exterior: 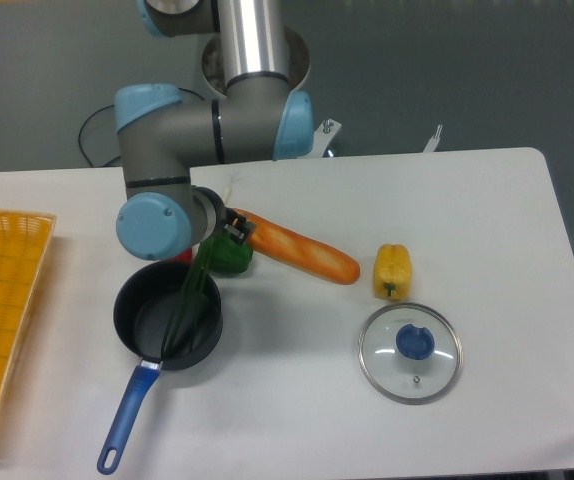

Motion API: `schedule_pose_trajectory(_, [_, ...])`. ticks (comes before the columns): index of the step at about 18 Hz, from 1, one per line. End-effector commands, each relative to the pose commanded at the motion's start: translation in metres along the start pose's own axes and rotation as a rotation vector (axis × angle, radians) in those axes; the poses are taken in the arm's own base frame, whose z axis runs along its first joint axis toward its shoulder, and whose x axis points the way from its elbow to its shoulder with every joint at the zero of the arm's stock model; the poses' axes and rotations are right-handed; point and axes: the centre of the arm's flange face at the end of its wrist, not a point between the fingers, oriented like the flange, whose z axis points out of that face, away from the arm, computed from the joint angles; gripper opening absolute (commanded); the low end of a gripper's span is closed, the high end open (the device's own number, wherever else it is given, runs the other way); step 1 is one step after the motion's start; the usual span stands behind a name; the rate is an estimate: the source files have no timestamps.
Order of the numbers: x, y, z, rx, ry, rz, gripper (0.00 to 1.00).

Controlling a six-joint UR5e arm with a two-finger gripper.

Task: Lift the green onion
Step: 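Open the gripper and move it away from the saucepan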

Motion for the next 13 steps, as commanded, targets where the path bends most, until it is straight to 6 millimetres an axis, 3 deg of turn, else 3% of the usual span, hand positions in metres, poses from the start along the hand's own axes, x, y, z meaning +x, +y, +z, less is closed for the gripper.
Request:
schedule_pose_trajectory(6, [-0.041,0.001,-0.047,0.333,-0.190,-0.038,1.00])
schedule_pose_trajectory(13, [-0.075,0.014,-0.056,0.417,-0.234,-0.063,1.00])
